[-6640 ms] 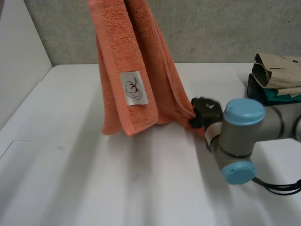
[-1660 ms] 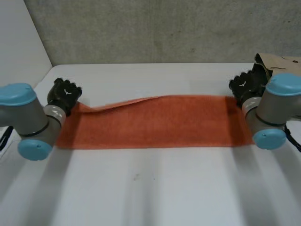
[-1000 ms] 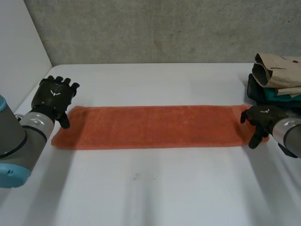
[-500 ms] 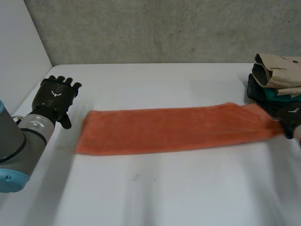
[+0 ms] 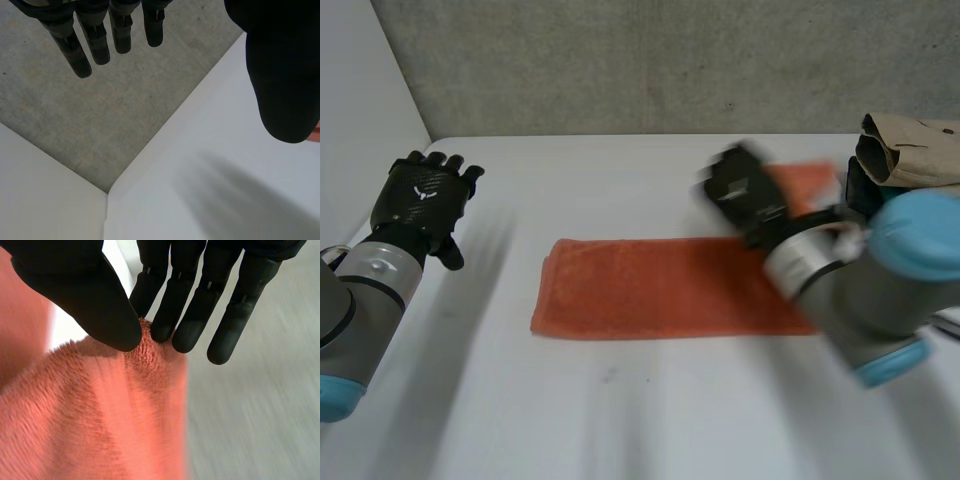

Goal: Fold the laundry.

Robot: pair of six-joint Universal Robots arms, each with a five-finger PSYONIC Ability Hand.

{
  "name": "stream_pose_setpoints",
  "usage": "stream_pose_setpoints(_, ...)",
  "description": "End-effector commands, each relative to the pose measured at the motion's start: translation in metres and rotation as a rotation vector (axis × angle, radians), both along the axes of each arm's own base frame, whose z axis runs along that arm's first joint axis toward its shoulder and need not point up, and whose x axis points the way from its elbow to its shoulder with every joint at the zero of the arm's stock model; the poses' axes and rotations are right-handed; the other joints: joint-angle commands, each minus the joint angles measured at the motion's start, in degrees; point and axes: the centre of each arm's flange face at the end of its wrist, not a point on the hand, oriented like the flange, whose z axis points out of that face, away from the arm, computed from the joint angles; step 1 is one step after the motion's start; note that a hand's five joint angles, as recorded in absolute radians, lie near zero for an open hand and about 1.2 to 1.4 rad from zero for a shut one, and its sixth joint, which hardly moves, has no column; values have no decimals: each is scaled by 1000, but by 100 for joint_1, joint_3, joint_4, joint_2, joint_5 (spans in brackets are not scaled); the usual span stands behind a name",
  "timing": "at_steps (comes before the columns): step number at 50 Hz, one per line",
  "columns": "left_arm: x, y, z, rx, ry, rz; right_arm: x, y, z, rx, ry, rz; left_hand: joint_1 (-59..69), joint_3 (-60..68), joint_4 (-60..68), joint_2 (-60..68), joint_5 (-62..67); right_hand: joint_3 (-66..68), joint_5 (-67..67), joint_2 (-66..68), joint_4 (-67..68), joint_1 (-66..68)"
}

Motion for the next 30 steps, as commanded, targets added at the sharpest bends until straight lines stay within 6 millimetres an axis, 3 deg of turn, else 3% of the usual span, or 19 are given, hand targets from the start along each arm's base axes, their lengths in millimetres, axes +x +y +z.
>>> stream_pose_setpoints(1, 1, 4, -1, 15, 30, 0, 87, 96, -56, 45, 74, 384, -73, -227, -166, -207, -287, 1182, 1270, 1259, 1134, 1603)
stream_pose_setpoints(5, 1, 3, -2, 18, 29, 0, 97, 110, -83, 103, 118, 412, -73, -227, -166, -207, -287, 1182, 1270, 1259, 1134, 1603)
stream_pose_setpoints(8, 0, 3, -2, 18, 29, -1, 97, 110, -83, 108, 119, 402, -73, -227, -166, -207, -287, 1182, 1270, 1259, 1134, 1603)
stream_pose_setpoints(12, -1, 3, -1, 12, 31, -4, 92, 101, -73, 131, 86, 325, -73, -227, -166, -207, -287, -5818, -5730, -5741, -5866, -5397)
stream_pose_setpoints(19, -4, 3, 1, 5, 32, -15, 66, 86, -36, 363, -134, 90, -73, -227, -166, -207, -287, -5818, -5730, -5741, -5866, -5397)
stream_pose_setpoints(21, -5, 4, 1, 5, 32, -20, 46, 71, -27, 452, -194, 9, -73, -227, -166, -207, -287, -5818, -5730, -5741, -5866, -5397)
stream_pose_setpoints(24, -13, 8, 1, 6, 32, -44, 22, 55, -27, 535, -216, -77, -73, -227, -166, -207, -287, -5818, -5730, -5741, -5866, -5397)
stream_pose_setpoints(30, -25, 16, -2, 12, 30, -87, -25, 32, -49, 661, -171, -261, -73, -227, -166, -207, -287, -5818, -5730, -5741, -5866, -5397)
